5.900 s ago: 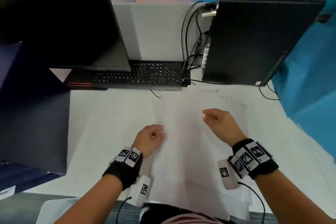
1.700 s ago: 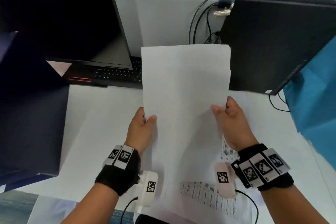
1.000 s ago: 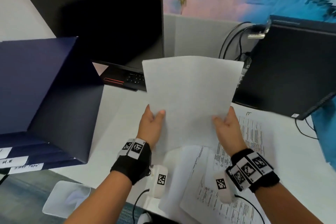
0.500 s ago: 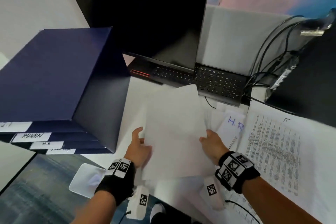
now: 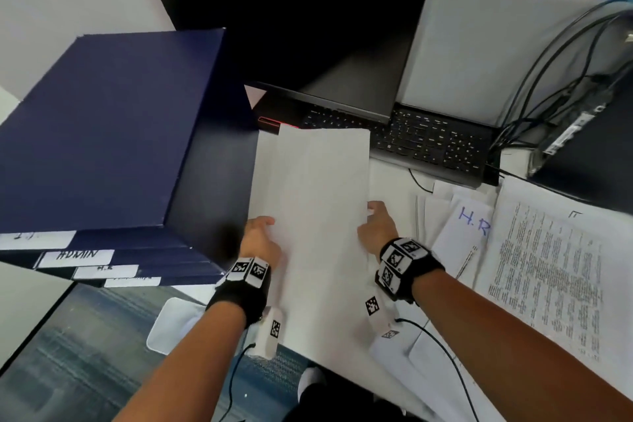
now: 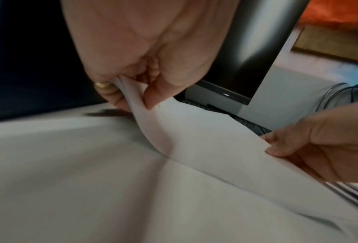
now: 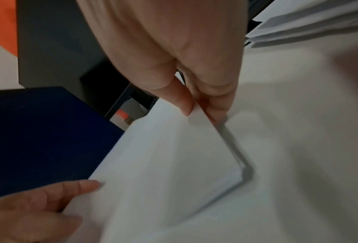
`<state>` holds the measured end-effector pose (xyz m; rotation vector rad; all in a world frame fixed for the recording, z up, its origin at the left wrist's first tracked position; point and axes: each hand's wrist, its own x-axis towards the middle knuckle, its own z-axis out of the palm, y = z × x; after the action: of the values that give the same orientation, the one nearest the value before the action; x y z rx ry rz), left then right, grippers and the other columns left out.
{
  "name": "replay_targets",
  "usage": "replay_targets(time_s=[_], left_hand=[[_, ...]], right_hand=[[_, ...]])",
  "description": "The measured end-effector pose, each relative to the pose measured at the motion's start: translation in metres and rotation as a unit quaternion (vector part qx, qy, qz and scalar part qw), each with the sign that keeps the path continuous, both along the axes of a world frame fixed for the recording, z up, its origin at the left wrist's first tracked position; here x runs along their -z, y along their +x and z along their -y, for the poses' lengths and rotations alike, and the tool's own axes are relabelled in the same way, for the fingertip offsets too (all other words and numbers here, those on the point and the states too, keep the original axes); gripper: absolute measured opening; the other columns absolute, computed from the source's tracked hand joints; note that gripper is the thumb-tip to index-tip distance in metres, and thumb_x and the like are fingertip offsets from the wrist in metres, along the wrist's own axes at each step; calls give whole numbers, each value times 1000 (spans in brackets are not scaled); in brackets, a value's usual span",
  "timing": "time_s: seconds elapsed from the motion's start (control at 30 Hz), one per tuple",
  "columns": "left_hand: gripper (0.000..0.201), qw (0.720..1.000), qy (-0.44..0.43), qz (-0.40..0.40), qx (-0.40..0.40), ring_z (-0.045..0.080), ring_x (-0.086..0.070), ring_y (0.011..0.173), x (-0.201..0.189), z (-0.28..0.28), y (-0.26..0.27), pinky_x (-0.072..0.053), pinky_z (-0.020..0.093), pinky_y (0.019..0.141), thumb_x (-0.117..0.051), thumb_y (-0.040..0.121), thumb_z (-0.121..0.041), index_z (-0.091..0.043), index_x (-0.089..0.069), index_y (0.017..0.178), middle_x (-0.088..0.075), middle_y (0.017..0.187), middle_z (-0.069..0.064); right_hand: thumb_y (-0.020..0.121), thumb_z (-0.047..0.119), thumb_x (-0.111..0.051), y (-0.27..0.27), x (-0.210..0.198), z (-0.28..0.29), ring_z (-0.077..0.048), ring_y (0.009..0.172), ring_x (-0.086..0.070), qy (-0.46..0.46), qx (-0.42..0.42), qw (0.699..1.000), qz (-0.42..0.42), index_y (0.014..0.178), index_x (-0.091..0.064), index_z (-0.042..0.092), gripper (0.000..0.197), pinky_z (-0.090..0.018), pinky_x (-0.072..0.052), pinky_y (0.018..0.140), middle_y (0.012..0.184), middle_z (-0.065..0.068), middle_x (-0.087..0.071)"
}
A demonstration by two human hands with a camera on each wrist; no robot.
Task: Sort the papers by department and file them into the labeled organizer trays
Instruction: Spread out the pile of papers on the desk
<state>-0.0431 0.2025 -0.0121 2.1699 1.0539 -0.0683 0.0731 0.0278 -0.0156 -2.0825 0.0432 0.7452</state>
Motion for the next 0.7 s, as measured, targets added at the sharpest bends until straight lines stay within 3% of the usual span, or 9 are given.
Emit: replay_targets(time_s=[0.13, 0.2, 0.27, 0.37, 0.5, 0.63, 0.7], left_hand=[[50, 994, 64, -72, 49, 30, -44, 123, 16, -6, 8, -34, 25, 100, -46, 82, 9, -8, -47, 129, -34, 138, 13], [43, 984, 127, -103, 69, 29, -33, 131, 24, -6, 11, -32, 30, 103, -46, 88, -3, -7, -45, 131, -31, 141, 13], [40, 977, 166, -106, 80, 30, -21, 139, 31, -4, 13, -27, 41, 110, -40, 93, -10, -4, -44, 133, -24, 149, 14], [41, 961, 205, -149, 114, 31, -30, 133, 38, 2, 15, -30, 43, 107, -37, 89, -7, -2, -46, 129, -35, 143, 14], [46, 959, 197, -169, 115, 29, -39, 124, 30, 8, 18, -33, 42, 103, -46, 81, -6, -3, -46, 127, -43, 129, 14], [51, 972, 152, -125, 129, 25, -19, 142, 16, 43, 19, -15, 43, 115, -41, 93, -20, -12, -31, 143, -24, 152, 12], [50, 979, 138, -61, 139, 27, -23, 141, 10, 80, 22, -18, 40, 116, -47, 93, -23, -17, -37, 141, -25, 153, 12]], right_hand=[[86, -8, -40, -3, 4, -1, -24, 92, -55, -30, -28, 999, 33, 133, -40, 8, 50, -26, -47, 77, 105, -11, -55], [86, -7, -40, -4, 2, 1, -27, 105, -58, -50, -63, 996, 37, 135, -44, 6, 52, -27, -47, 86, 117, -13, -60], [88, -4, -41, -5, -1, 8, -24, 107, -54, -57, -86, 994, 45, 138, -42, 3, 51, -27, -42, 93, 121, -12, -58], [92, 1, -46, -6, -8, 25, -22, 111, -52, -60, -73, 992, 83, 139, -43, 4, 47, -28, -40, 98, 127, -14, -55], [95, 4, -43, -4, -16, 69, -23, 111, -58, -28, 7, 994, 102, 126, -59, 6, 34, -22, -45, 89, 122, -10, -61], [94, 11, -46, 2, -14, 132, -23, 102, -63, -70, 28, 989, 126, 117, -67, 11, 31, -23, -49, 83, 118, -7, -67], [94, 12, -47, 5, -11, 169, -23, 94, -65, -84, 46, 987, 132, 114, -68, 11, 29, -26, -51, 79, 111, -8, -69]])
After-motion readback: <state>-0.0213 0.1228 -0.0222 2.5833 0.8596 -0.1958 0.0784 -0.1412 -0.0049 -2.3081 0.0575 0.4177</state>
